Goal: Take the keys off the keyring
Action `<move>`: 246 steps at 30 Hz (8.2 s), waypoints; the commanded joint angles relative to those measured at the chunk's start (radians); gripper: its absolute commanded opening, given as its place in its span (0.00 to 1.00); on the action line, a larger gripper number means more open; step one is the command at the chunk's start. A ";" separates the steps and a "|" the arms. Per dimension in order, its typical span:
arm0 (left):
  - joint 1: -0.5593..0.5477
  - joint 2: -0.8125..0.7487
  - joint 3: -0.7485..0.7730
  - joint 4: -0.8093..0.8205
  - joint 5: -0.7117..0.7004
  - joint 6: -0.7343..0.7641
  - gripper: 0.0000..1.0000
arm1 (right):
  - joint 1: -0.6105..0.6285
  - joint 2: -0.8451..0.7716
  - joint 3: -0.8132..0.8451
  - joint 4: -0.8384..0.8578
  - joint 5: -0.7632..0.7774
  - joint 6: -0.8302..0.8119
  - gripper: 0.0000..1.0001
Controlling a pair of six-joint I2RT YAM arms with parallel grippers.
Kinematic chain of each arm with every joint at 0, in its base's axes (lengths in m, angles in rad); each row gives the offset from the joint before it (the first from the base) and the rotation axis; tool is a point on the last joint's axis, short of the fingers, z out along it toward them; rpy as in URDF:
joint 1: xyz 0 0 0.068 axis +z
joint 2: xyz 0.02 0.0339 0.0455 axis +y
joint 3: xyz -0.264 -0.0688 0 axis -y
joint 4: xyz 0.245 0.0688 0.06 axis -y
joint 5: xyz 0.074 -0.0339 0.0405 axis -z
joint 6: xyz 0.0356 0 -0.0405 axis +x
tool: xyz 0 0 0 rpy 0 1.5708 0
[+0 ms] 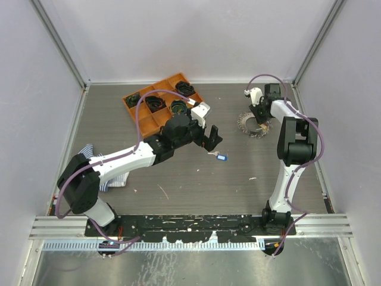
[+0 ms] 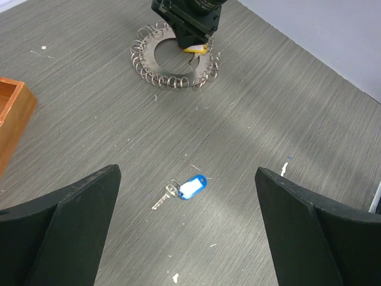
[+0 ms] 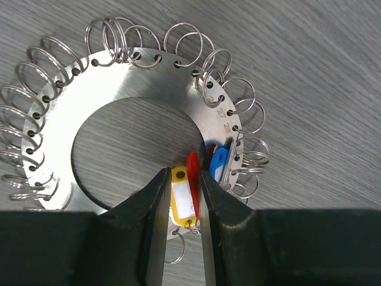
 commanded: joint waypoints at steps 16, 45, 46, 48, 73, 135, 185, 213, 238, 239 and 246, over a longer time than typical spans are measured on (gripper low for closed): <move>-0.003 -0.013 0.030 0.040 0.020 0.020 0.98 | 0.000 -0.014 0.011 0.044 0.028 -0.016 0.11; -0.002 -0.331 -0.268 0.142 0.055 -0.240 0.98 | 0.074 -0.673 -0.596 -0.190 -0.467 -0.173 0.32; -0.003 -0.362 -0.295 0.161 0.064 -0.262 0.98 | 0.066 -0.709 -0.608 -0.201 -0.504 -0.176 0.36; -0.003 -0.416 -0.349 0.191 0.076 -0.304 0.98 | 0.042 -0.759 -0.596 -0.207 -0.567 -0.151 0.44; -0.002 -0.355 -0.624 0.650 0.101 -0.483 0.98 | 0.031 -0.406 -0.464 -0.087 -0.409 0.199 0.36; -0.002 -0.369 -0.640 0.659 0.101 -0.582 0.98 | 0.099 -0.358 -0.467 -0.212 -0.406 0.147 0.26; -0.205 -0.409 -0.331 0.279 0.183 0.317 0.94 | 0.085 -0.869 -0.505 -0.067 -0.796 0.271 0.01; 0.087 -0.251 -0.427 0.528 0.314 -0.494 0.89 | 0.094 -0.799 -0.508 -0.101 -0.911 0.225 0.01; 0.034 0.054 -0.418 0.792 0.347 0.176 0.91 | 0.097 -0.801 -0.554 0.094 -1.018 0.464 0.01; 0.027 0.059 -0.418 0.797 0.330 0.184 0.90 | 0.097 -0.800 -0.555 0.098 -1.021 0.469 0.01; -0.025 0.121 -0.421 0.829 0.187 0.228 0.88 | 0.104 -0.794 -0.571 0.157 -1.042 0.528 0.01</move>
